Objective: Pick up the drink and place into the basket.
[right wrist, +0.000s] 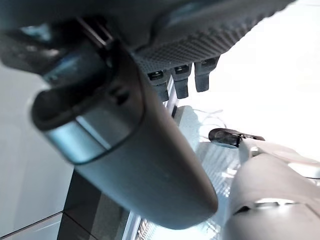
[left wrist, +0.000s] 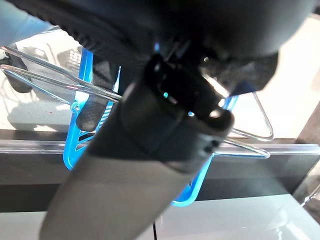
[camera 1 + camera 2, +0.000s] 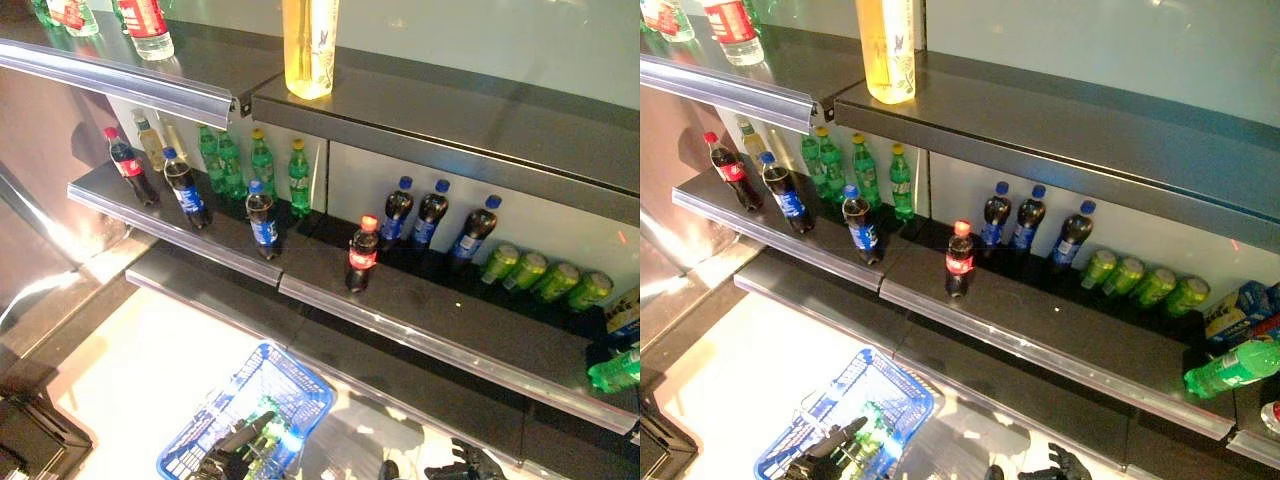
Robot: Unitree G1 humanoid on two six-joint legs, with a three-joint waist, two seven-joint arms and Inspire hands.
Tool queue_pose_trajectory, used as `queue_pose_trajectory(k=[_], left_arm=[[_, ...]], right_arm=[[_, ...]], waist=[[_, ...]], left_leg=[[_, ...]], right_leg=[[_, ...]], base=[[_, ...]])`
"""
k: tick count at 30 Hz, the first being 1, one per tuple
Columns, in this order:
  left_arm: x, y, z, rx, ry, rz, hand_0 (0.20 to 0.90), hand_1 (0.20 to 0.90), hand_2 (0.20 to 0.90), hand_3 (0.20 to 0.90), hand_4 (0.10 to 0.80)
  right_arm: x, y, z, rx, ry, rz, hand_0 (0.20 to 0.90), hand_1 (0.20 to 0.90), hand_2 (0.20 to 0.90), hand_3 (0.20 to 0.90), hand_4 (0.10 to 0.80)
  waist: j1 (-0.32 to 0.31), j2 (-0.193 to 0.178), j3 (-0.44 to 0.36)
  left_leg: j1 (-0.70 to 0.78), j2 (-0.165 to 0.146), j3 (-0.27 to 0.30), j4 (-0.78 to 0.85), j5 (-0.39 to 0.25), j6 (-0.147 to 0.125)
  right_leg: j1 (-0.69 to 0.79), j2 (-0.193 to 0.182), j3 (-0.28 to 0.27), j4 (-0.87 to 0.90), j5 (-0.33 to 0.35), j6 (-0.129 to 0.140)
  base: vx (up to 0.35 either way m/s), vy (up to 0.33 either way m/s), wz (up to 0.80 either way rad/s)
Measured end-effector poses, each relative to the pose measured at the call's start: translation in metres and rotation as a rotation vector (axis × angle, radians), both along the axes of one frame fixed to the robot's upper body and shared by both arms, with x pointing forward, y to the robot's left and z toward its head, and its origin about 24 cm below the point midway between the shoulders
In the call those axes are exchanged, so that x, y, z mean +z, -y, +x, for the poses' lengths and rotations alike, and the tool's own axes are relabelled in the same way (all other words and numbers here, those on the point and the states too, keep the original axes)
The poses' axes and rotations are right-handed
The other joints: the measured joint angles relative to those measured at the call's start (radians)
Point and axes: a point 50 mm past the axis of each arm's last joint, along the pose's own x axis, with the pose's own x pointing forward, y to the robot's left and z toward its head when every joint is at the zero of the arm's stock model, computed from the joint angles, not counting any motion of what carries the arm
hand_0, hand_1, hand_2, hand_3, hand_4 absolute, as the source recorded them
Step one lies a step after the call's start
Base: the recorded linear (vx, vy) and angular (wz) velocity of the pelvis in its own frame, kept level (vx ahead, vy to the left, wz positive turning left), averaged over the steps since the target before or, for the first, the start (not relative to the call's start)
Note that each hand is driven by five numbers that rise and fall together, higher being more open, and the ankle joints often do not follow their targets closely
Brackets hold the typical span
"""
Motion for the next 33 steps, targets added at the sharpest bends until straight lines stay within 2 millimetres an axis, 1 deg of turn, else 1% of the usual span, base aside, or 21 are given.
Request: queue_pose_trajectory(k=[3,4,6,7,8,9,10,11,12,13,15,17,20,21,22,23,25,28,31,32,33], left_arm=[[0.002,-0.006,0.002,0.010,0.008,0.010,0.300,0.300,0.300,0.200,0.100],[0.003,-0.007,0.003,0.009,0.012,0.014,0.300,0.300,0.300,0.200,0.100],[0.006,-0.007,0.014,0.006,0.045,0.017,0.300,0.300,0.300,0.200,0.100],[0.009,-0.006,0.026,-0.009,0.073,0.020,0.300,0.300,0.300,0.200,0.100],[0.012,-0.003,0.037,-0.016,0.096,0.017,0.300,0.300,0.300,0.200,0.100],[0.014,-0.001,0.044,-0.020,0.116,0.015,0.300,0.300,0.300,0.200,0.100],[0.021,0.004,0.062,-0.052,0.171,0.012,0.300,0.300,0.300,0.200,0.100],[0.027,0.009,0.079,-0.075,0.209,0.005,0.300,0.300,0.300,0.200,0.100],[0.029,0.010,0.084,-0.083,0.224,0.004,0.300,0.300,0.300,0.200,0.100],[0.036,0.013,0.095,-0.096,0.269,-0.002,0.300,0.300,0.300,0.200,0.100],[0.044,0.018,0.110,-0.115,0.318,-0.010,0.300,0.300,0.300,0.200,0.100],[0.050,0.020,0.120,-0.115,0.349,-0.018,0.300,0.300,0.300,0.200,0.100],[0.057,0.026,0.133,-0.150,0.382,-0.013,0.300,0.300,0.300,0.200,0.100],[0.062,0.028,0.142,-0.167,0.402,-0.009,0.300,0.300,0.300,0.200,0.100],[0.071,0.032,0.154,-0.189,0.434,-0.003,0.300,0.300,0.300,0.200,0.100],[0.074,0.033,0.159,-0.195,0.445,0.000,0.300,0.300,0.300,0.200,0.100],[0.082,0.034,0.169,-0.207,0.480,0.012,0.300,0.300,0.300,0.200,0.100],[0.086,0.033,0.173,-0.200,0.488,0.028,0.300,0.300,0.300,0.200,0.100],[0.088,0.027,0.173,-0.189,0.483,0.049,0.300,0.300,0.300,0.200,0.100],[0.090,0.025,0.174,-0.187,0.497,0.056,0.300,0.300,0.300,0.200,0.100],[0.091,0.023,0.174,-0.186,0.504,0.061,0.300,0.300,0.300,0.200,0.100]], right_arm=[[-0.002,-0.003,-0.004,0.022,-0.020,0.001,0.900,0.900,0.900,0.900,0.800],[-0.002,-0.003,-0.004,0.027,-0.026,-0.001,0.900,0.900,0.900,0.900,0.800],[-0.001,-0.004,0.002,0.045,-0.019,-0.005,0.900,0.900,0.900,0.900,0.800],[0.000,-0.004,0.009,0.052,-0.003,-0.007,0.900,0.900,0.900,0.900,0.800],[0.003,-0.005,0.021,0.059,0.021,-0.009,0.900,0.900,0.900,0.900,0.800],[0.005,-0.003,0.027,0.049,0.039,-0.013,0.900,0.900,0.900,0.900,0.800],[0.012,0.004,0.043,0.056,0.081,-0.038,0.900,0.900,0.900,0.900,0.800],[0.019,0.008,0.058,0.060,0.111,-0.058,0.900,0.900,0.900,0.900,0.800],[0.021,0.009,0.063,0.063,0.123,-0.064,0.900,0.900,0.900,0.900,0.800],[0.028,0.009,0.079,0.073,0.173,-0.072,0.900,0.900,0.900,0.900,0.800],[0.037,0.010,0.095,0.082,0.229,-0.085,0.900,0.900,0.900,0.900,0.800],[0.044,0.006,0.108,0.095,0.289,-0.084,0.900,0.900,0.900,0.900,0.800],[0.054,0.001,0.124,0.135,0.375,-0.077,0.900,0.900,0.900,0.900,0.800],[0.059,0.000,0.132,0.151,0.408,-0.078,0.900,0.900,0.900,0.900,0.800],[0.070,-0.002,0.146,0.180,0.462,-0.088,0.900,0.900,0.900,0.900,0.800],[0.073,-0.003,0.151,0.193,0.481,-0.094,0.900,0.900,0.900,0.900,0.800],[0.095,-0.012,0.176,0.251,0.598,-0.107,0.900,0.900,0.900,0.900,0.800],[0.123,-0.029,0.200,0.313,0.749,-0.105,0.900,0.900,0.900,0.900,0.800],[0.150,-0.051,0.213,0.416,0.892,-0.108,0.900,0.900,0.900,0.900,0.800],[0.162,-0.059,0.216,0.466,0.949,-0.112,0.900,0.900,0.900,0.900,0.800],[0.168,-0.063,0.217,0.488,0.979,-0.112,0.900,0.900,0.900,0.900,0.800]], waist=[[-0.002,-0.007,-0.005],[-0.002,-0.009,-0.007],[-0.001,-0.007,-0.005],[-0.004,-0.006,0.008],[-0.007,0.009,0.038],[-0.011,0.014,0.050],[-0.008,0.024,0.100],[-0.009,0.047,0.153],[-0.008,0.052,0.163],[-0.008,0.068,0.206],[-0.007,0.086,0.246],[-0.009,0.092,0.282],[-0.011,0.089,0.292],[-0.016,0.090,0.307],[-0.020,0.091,0.338],[-0.020,0.090,0.348],[-0.014,0.081,0.361],[-0.009,0.072,0.375],[-0.007,0.060,0.378],[-0.007,0.055,0.379],[-0.007,0.052,0.380]], left_leg=[[-0.030,0.000,-0.011,0.001,0.005,-0.002],[-0.050,0.000,-0.012,0.003,0.014,-0.009],[-0.114,-0.001,-0.017,0.008,0.034,-0.009],[-0.151,-0.002,-0.024,0.008,0.047,-0.010],[-0.189,-0.009,-0.027,0.014,0.060,-0.010],[-0.226,-0.008,-0.030,0.028,0.060,-0.010],[-0.251,-0.007,-0.039,0.030,0.071,-0.011],[-0.270,-0.009,-0.039,0.024,0.087,-0.013],[-0.282,-0.008,-0.040,0.025,0.090,-0.014],[-0.293,-0.005,-0.041,0.020,0.101,-0.016],[-0.314,-0.003,-0.045,0.017,0.110,-0.016],[-0.315,-0.003,-0.045,0.017,0.110,-0.017],[-0.357,-0.006,-0.048,0.040,0.110,-0.017],[-0.373,-0.007,-0.054,0.053,0.109,-0.017],[-0.390,-0.008,-0.063,0.078,0.108,-0.016],[-0.397,-0.008,-0.064,0.089,0.107,-0.015],[-0.438,-0.008,-0.065,0.134,0.097,-0.014],[-0.454,-0.010,-0.068,0.193,0.068,-0.011],[-0.477,-0.016,-0.071,0.256,0.036,-0.007],[-0.496,-0.015,-0.072,0.278,0.027,-0.004],[-0.506,-0.015,-0.073,0.289,0.025,-0.005]], right_leg=[[-0.021,0.000,-0.015,0.000,0.000,0.000],[-0.040,0.000,-0.016,0.000,0.004,0.000],[-0.105,0.002,-0.016,0.002,0.018,-0.004],[-0.141,-0.001,-0.020,0.001,0.030,-0.007],[-0.170,0.007,-0.021,0.006,0.041,-0.009],[-0.199,0.004,-0.020,0.012,0.043,-0.010],[-0.216,0.003,-0.020,0.000,0.055,-0.011],[-0.229,0.008,-0.019,0.000,0.059,-0.013],[-0.240,0.009,-0.018,-0.001,0.060,-0.013],[-0.252,0.011,-0.018,0.000,0.064,-0.012],[-0.275,0.014,-0.017,0.000,0.074,-0.019],[-0.278,0.015,-0.014,0.000,0.075,-0.020],[-0.307,0.014,-0.013,0.001,0.076,-0.020],[-0.309,0.013,-0.011,0.001,0.076,-0.020],[-0.312,0.012,-0.009,0.019,0.073,-0.018],[-0.314,0.010,-0.008,0.028,0.068,-0.018],[-0.354,0.007,0.016,0.084,0.040,-0.015],[-0.391,-0.004,0.032,0.181,-0.003,-0.013],[-0.426,-0.020,0.041,0.272,-0.055,-0.012],[-0.448,-0.021,0.047,0.298,-0.063,-0.013],[-0.457,-0.021,0.049,0.308,-0.066,-0.014]], base=[[-0.172,0.025,0.13],[-0.359,0.026,0.08],[-0.297,0.010,0.09],[-0.243,0.000,0.18],[-0.252,0.000,0.22],[-0.113,0.004,0.25],[-0.167,0.029,0.31],[-0.189,0.041,0.25],[-0.163,0.051,0.16],[-0.117,0.028,0.01],[-0.112,0.003,0.00],[-0.146,-0.016,-0.03],[-0.178,-0.020,0.07],[-0.153,-0.039,0.29],[-0.134,-0.038,0.31],[-0.101,-0.039,0.32],[-0.073,-0.039,0.13],[-0.045,-0.038,-0.03],[-0.007,-0.050,-0.01],[0.002,-0.048,0.00],[0.007,-0.040,-0.03]])
